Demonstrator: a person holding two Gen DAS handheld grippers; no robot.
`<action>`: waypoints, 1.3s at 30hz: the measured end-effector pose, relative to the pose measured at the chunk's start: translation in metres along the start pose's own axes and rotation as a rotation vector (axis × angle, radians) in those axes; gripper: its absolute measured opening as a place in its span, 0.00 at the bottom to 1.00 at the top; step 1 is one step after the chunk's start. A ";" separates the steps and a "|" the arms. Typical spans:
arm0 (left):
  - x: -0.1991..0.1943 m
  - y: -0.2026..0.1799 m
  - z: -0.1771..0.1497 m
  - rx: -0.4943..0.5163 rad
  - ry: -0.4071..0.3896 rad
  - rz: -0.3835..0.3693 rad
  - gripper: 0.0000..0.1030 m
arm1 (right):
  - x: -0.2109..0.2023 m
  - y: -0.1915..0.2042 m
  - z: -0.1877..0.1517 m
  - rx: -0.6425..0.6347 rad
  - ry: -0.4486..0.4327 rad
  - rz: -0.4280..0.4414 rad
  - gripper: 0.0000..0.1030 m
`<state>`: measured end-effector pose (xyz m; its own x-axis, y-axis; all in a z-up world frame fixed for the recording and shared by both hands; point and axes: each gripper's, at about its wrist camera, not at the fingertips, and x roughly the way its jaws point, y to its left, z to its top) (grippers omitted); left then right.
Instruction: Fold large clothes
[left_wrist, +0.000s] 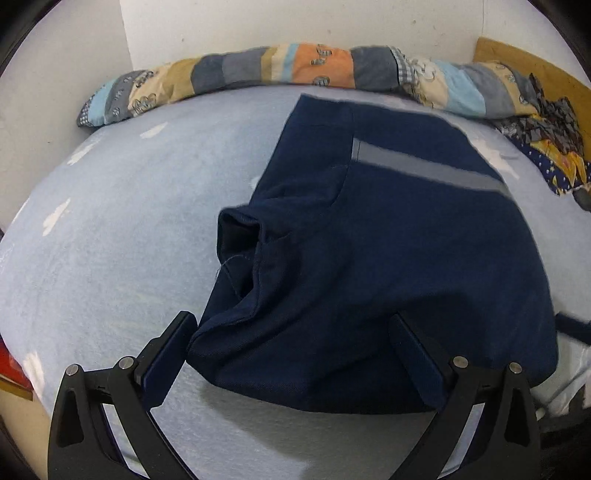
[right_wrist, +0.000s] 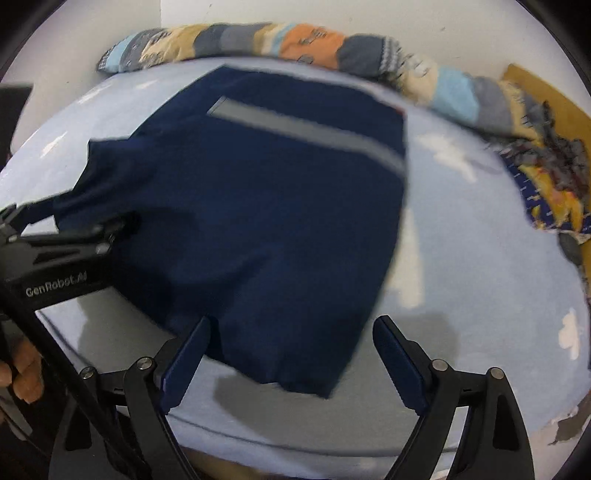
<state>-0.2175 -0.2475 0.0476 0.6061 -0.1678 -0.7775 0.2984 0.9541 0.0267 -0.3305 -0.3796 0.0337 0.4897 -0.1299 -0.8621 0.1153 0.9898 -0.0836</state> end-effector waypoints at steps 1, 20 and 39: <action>-0.006 0.000 0.001 -0.002 -0.024 -0.009 1.00 | -0.003 0.003 0.001 -0.007 -0.011 -0.014 0.89; -0.070 0.020 -0.010 -0.085 -0.241 0.021 1.00 | -0.056 0.014 -0.004 -0.036 -0.254 -0.153 0.89; -0.051 0.005 -0.009 -0.028 -0.188 0.044 1.00 | -0.045 0.008 0.002 0.008 -0.241 -0.111 0.89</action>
<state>-0.2538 -0.2314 0.0814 0.7462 -0.1668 -0.6445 0.2498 0.9675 0.0388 -0.3496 -0.3664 0.0732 0.6652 -0.2484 -0.7041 0.1859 0.9684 -0.1660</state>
